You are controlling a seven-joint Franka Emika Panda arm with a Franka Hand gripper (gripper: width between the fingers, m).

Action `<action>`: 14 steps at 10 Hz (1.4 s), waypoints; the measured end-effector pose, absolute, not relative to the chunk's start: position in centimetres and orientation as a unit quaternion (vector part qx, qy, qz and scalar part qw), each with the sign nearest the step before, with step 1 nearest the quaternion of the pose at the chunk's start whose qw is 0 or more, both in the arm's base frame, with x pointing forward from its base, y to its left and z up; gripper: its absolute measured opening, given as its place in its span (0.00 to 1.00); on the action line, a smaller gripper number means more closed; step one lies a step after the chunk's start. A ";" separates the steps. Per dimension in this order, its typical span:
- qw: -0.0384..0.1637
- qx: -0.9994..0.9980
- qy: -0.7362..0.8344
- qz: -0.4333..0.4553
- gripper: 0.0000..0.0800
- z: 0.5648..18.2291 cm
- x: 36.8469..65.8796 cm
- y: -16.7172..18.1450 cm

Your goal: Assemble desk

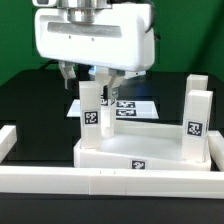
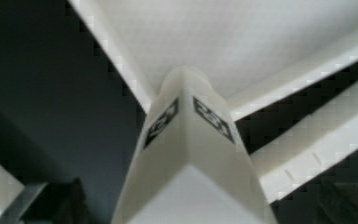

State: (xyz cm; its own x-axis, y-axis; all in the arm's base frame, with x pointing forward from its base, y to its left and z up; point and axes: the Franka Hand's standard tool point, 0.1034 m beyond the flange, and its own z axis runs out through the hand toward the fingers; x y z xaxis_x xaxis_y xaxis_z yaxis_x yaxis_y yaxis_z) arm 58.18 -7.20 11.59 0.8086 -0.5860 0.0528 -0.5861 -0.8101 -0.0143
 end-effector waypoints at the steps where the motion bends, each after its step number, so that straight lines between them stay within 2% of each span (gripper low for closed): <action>1: 0.008 0.966 -0.257 0.026 0.81 11.5 58.2 -6.9; 7: 0.020 1.000 0.004 0.021 0.81 11.5 58.1 -6.9; 9: 0.023 0.999 0.036 0.020 0.81 11.5 58.2 -6.9; 11: 0.023 0.999 0.034 0.020 0.42 11.5 58.2 -6.9; 14: 0.022 0.999 0.019 0.020 0.36 11.5 58.2 -6.9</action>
Offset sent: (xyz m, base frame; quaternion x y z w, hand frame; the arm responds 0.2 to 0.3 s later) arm -0.0010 0.0087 0.0015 -0.0163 -0.0026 -0.2588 0.9658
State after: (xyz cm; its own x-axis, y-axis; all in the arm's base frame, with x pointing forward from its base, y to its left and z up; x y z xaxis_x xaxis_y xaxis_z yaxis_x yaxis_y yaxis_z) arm 58.16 -6.93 11.49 0.9985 0.0388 0.0393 0.0370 -0.9983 0.0453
